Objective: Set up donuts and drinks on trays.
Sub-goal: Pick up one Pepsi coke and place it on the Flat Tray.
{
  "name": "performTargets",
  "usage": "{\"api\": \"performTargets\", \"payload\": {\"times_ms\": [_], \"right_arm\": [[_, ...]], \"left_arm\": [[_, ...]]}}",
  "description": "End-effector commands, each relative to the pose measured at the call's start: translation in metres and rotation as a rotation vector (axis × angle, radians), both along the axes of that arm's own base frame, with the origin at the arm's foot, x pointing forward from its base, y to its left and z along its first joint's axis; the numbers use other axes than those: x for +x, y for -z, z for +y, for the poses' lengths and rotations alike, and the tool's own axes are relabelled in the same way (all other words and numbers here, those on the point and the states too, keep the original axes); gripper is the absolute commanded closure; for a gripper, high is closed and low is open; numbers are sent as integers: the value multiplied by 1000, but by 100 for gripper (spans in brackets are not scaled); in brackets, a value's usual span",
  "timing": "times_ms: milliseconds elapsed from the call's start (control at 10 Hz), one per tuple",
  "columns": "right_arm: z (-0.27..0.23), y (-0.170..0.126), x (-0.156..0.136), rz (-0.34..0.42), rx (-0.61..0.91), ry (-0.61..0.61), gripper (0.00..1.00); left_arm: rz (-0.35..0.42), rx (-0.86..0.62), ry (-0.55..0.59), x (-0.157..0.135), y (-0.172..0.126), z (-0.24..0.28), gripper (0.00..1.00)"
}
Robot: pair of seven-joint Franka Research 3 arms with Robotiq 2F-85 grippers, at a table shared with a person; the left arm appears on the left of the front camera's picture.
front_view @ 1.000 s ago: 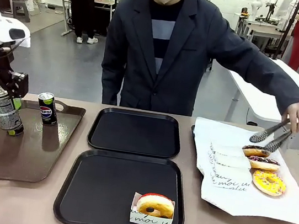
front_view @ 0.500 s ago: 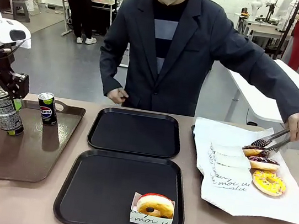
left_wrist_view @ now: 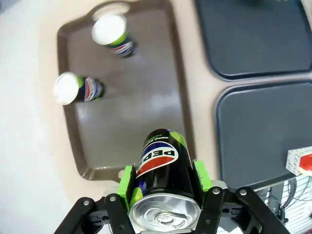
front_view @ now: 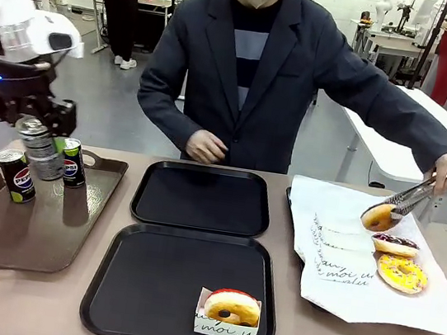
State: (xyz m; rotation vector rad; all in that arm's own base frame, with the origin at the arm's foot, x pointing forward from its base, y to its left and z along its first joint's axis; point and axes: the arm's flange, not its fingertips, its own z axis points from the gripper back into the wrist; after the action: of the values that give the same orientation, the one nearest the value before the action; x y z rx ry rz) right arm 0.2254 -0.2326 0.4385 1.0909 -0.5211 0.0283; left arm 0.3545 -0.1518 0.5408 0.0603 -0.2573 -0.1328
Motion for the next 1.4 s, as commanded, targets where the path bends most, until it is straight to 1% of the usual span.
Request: {"api": "performTargets", "payload": {"times_ms": [0,200,400,600,700,800,900,1000,1100,1200,1300], "right_arm": [[0,1,2,-33,22,6,0],[0,1,2,-33,22,6,0],[0,1,2,-33,22,6,0],[0,1,2,-33,22,6,0],[0,1,2,-33,22,6,0],[0,1,2,-33,22,6,0],[0,1,2,-33,22,6,0],[0,1,2,-33,22,6,0],[0,1,2,-33,22,6,0],[0,1,2,-33,22,6,0],[0,1,2,-33,22,6,0]], "left_arm": [[-25,41,69,0,-10,-47,41],[-8,60,170,1,-10,-97,41],[15,52,261,6,-3,-144,41],[45,36,313,17,10,-174,41],[99,34,334,21,23,-188,41],[133,39,364,20,38,-197,41],[156,31,378,19,54,-200,41],[171,18,377,17,73,-199,41],[201,18,371,15,91,-197,41],[213,13,374,13,108,-195,41],[195,-2,400,9,122,-193,41]]}}
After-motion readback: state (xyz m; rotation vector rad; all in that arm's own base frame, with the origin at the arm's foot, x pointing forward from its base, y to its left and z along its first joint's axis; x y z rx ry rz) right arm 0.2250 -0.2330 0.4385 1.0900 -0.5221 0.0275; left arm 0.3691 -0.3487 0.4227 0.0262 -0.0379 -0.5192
